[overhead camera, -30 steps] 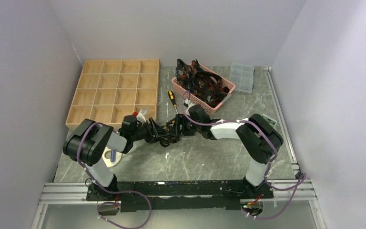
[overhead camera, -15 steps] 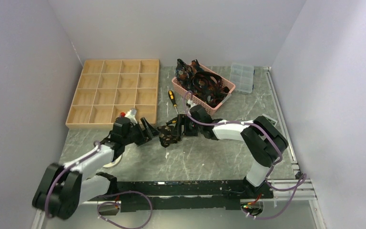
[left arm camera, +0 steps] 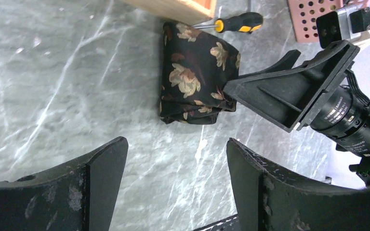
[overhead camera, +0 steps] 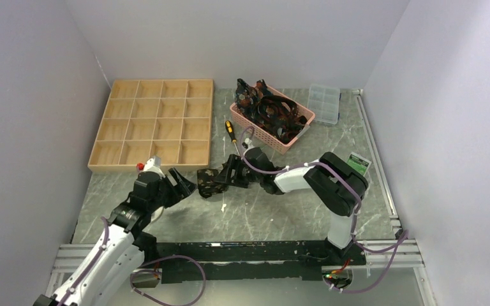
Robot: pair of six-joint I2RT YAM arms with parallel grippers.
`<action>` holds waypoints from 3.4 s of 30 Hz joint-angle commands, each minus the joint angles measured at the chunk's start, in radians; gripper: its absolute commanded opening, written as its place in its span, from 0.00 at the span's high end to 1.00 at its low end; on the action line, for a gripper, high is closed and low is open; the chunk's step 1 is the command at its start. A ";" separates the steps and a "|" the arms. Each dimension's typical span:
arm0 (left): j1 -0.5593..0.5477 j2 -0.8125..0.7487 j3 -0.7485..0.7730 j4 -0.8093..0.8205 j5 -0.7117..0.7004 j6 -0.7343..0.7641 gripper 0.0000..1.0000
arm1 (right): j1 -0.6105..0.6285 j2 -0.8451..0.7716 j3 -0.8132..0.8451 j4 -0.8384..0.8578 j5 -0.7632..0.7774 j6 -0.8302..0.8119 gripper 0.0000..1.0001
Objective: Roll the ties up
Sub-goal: Roll the tie at the center of the board.
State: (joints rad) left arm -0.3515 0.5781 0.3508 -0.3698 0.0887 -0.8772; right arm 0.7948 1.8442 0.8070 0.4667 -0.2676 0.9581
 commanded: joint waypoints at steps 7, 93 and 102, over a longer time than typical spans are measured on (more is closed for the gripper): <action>-0.003 -0.109 0.046 -0.211 -0.087 -0.017 0.19 | 0.096 0.120 0.056 0.086 0.135 0.158 0.34; -0.296 0.705 0.142 0.081 -0.512 -0.374 0.97 | -0.040 -0.557 -0.297 -0.201 0.368 -0.187 0.25; -0.246 0.756 0.130 0.165 -0.499 -0.357 0.97 | -0.040 -0.555 -0.302 -0.194 0.344 -0.188 0.26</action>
State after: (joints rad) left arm -0.6247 1.3025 0.5049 -0.1810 -0.3901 -1.2358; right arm 0.7578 1.2987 0.5087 0.2333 0.0944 0.7696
